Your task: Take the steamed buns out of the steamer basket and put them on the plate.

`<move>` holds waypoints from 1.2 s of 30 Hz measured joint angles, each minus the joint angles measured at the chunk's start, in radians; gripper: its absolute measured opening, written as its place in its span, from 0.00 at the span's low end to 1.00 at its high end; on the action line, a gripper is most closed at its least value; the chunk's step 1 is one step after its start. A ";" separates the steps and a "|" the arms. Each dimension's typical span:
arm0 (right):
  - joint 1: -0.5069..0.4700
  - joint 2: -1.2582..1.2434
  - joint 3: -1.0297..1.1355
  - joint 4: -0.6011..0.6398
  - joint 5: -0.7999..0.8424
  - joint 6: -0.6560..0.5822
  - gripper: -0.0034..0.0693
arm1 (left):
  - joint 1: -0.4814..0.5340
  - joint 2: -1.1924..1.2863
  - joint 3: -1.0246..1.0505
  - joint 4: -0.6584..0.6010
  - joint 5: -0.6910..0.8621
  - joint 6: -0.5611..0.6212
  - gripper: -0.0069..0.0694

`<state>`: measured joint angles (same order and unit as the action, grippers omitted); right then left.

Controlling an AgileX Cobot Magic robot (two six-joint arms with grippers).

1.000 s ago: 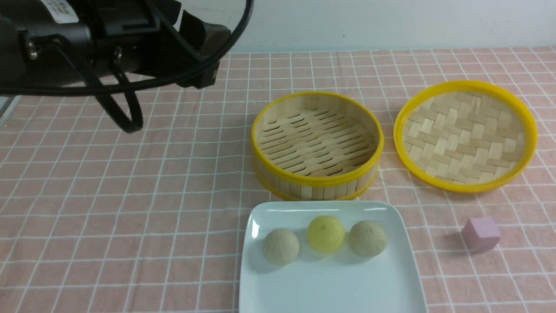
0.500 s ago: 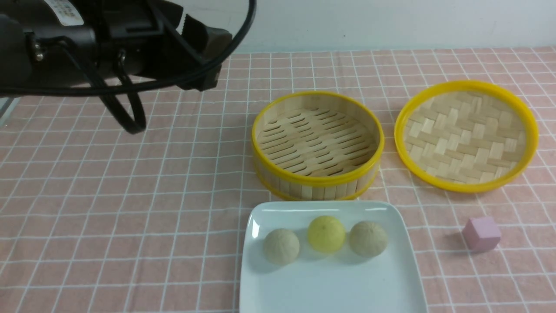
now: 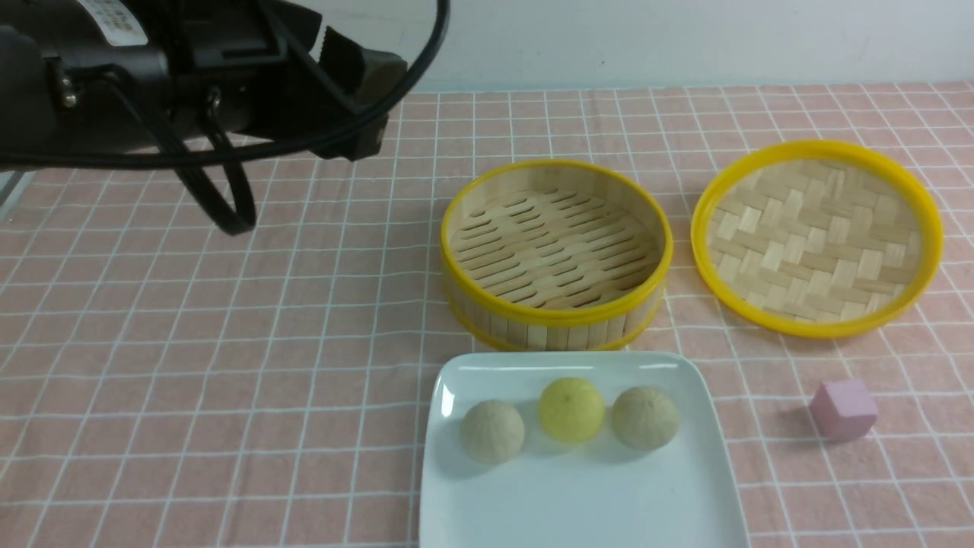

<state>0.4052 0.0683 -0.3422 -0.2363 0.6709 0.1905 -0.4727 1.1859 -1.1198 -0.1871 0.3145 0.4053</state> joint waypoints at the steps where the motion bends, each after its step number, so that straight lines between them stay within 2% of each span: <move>1: 0.000 0.000 0.000 0.000 0.000 0.000 0.66 | 0.000 0.000 0.000 0.000 0.000 0.000 0.78; 7: 0.000 0.000 0.000 -0.004 0.003 -0.003 0.66 | 0.000 0.000 0.000 -0.027 0.000 0.000 0.78; 15: 0.000 0.000 0.000 -0.003 0.003 -0.003 0.66 | 0.000 0.000 0.000 -0.181 0.000 0.000 0.78; 18: 0.000 0.000 0.000 -0.003 0.003 -0.003 0.66 | 0.000 0.000 0.000 -0.203 0.000 0.000 0.78; 24: 0.000 0.000 0.000 -0.003 0.003 -0.003 0.66 | 0.000 0.000 0.000 -0.209 -0.002 0.000 0.78; 28: 0.000 0.000 0.000 -0.003 0.003 -0.003 0.66 | 0.000 0.001 0.000 -0.163 -0.012 0.002 0.78; 32: 0.000 0.000 0.000 -0.003 0.003 -0.003 0.66 | 0.048 0.004 0.005 -0.067 0.013 0.001 0.78; 36: 0.000 0.000 0.000 -0.004 0.003 -0.003 0.66 | 0.188 -0.010 0.068 -0.056 0.067 -0.028 0.78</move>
<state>0.4052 0.0683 -0.3422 -0.2401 0.6741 0.1874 -0.2844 1.1756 -1.0517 -0.2434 0.3816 0.3778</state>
